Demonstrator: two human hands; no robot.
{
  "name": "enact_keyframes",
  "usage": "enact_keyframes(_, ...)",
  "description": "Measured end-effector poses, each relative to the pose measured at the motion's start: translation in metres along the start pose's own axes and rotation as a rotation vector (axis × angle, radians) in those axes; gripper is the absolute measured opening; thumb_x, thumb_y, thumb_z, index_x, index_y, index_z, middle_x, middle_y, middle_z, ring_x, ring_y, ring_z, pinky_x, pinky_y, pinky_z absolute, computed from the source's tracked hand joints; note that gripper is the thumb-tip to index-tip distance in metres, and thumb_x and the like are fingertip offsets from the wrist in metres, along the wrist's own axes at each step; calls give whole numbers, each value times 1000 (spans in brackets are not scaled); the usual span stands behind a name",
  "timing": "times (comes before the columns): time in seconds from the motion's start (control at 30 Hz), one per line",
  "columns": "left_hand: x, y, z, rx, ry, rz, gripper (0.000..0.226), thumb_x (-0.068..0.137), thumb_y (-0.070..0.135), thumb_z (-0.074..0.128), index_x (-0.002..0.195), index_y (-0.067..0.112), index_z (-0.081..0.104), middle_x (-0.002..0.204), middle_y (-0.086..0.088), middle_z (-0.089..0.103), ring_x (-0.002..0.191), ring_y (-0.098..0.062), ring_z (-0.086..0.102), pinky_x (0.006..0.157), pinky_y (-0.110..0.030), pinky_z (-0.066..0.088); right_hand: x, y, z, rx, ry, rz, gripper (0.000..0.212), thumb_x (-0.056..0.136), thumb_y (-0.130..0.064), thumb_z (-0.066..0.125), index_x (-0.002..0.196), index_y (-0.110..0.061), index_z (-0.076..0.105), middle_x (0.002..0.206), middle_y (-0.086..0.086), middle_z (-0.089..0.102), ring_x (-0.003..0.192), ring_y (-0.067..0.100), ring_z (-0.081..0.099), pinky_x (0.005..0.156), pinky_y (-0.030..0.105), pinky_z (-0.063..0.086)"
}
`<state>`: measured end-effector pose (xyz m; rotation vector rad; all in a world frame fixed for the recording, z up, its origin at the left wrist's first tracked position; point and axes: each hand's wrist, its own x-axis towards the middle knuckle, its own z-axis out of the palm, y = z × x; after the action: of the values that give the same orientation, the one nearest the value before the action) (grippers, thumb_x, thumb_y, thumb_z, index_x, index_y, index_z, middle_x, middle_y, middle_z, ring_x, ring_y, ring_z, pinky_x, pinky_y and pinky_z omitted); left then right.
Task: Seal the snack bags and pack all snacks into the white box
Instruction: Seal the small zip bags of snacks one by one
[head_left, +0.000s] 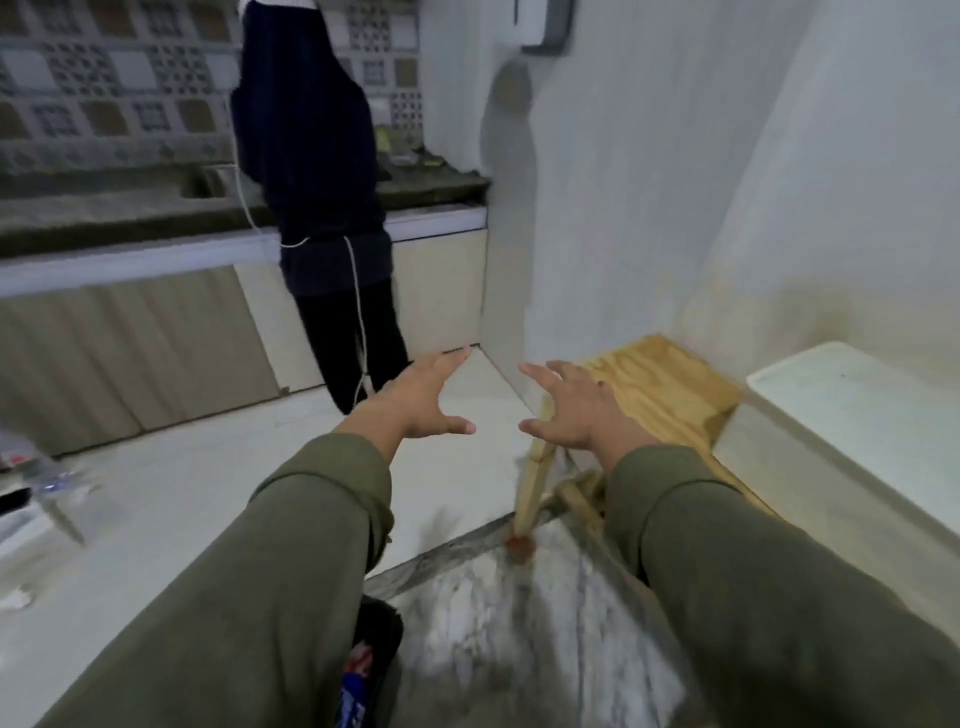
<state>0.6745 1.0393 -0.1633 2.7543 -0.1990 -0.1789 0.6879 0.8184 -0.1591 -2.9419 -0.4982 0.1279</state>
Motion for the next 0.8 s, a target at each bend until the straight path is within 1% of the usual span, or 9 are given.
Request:
enact_keyframes(0.2, 2, 79, 26, 40, -68, 200, 108, 70, 53, 74, 148, 42, 0, 160, 0, 3, 148, -20, 5, 118, -48, 19, -92, 57, -20, 1, 57, 212, 78, 85, -52, 55, 147, -40, 11, 158, 2, 14, 145, 27, 14, 112, 55, 21)
enact_keyframes(0.33, 8, 151, 38, 92, -105, 361, 117, 62, 61, 76, 148, 40, -1, 160, -1, 5, 148, -21, 6, 118, -47, 19, -157, 101, -38, 20, 117, 371, 77, 85, -53, 55, 147, -40, 11, 158, 2, 14, 145, 25, 15, 114, 53, 21)
enact_keyframes(0.43, 5, 216, 48, 93, -126, 472, 112, 68, 55, 75, 149, 37, 0, 160, -2, 3, 148, -21, 4, 119, -43, 15, -210, 136, -52, 10, 176, 484, 76, 86, -53, 55, 147, -40, 12, 157, 2, 16, 144, 24, 15, 112, 51, 21)
enact_keyframes(0.53, -13, 296, 68, 77, -158, 614, 110, 70, 49, 76, 149, 37, 1, 160, -1, 2, 148, -22, 6, 118, -42, 17, -279, 180, -62, 37, 223, 611, 76, 85, -50, 56, 147, -40, 13, 156, 4, 17, 144, 24, 16, 113, 50, 20)
enact_keyframes(0.63, -29, 371, 101, 71, -190, 725, 109, 71, 51, 76, 149, 41, 0, 161, 0, 1, 148, -20, 5, 118, -42, 17, -348, 221, -64, 31, 229, 724, 76, 85, -50, 57, 147, -41, 13, 156, 3, 17, 144, 24, 16, 112, 49, 20)
enact_keyframes(0.8, -60, 488, 159, 88, -250, 887, 111, 69, 54, 76, 149, 40, 0, 161, -4, 3, 148, -20, 3, 118, -45, 18, -461, 286, -68, 4, 222, 885, 75, 86, -51, 56, 147, -40, 14, 156, 4, 18, 143, 26, 18, 112, 51, 22)
